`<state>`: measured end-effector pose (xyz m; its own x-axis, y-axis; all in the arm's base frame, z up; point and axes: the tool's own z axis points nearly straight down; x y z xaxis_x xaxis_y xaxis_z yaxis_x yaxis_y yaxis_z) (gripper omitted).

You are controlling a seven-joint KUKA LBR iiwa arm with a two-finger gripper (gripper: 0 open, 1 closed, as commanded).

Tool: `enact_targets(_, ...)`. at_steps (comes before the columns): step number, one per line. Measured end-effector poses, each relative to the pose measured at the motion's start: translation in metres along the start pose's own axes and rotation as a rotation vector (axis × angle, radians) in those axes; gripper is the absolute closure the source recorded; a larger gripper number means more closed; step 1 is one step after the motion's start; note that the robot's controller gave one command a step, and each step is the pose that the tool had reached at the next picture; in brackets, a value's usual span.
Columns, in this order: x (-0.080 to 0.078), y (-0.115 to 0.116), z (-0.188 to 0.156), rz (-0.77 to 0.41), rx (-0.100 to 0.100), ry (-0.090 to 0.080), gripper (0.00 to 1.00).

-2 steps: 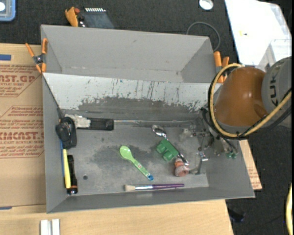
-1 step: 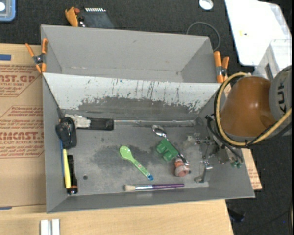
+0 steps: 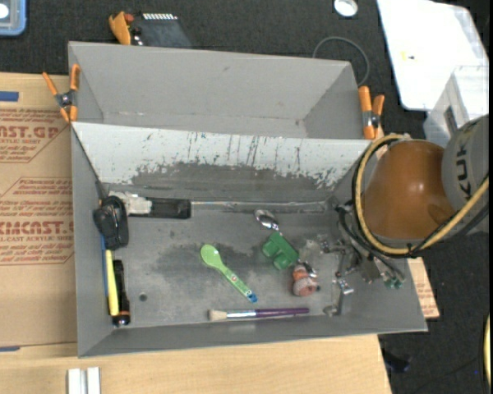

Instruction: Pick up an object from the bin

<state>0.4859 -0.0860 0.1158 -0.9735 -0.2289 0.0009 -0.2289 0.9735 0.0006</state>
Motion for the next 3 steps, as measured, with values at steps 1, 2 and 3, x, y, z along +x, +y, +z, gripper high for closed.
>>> enact_targets(1, -0.0052, 0.0056, 0.0449, 0.067, 0.009, -0.029, 0.0)
enact_targets(2, -0.0044, 0.0081, 0.0435, 0.055, 0.006, -0.019, 1.0)
enact_targets(3, -0.0044, 0.0083, 0.0435, 0.055, 0.005, -0.019, 1.0)
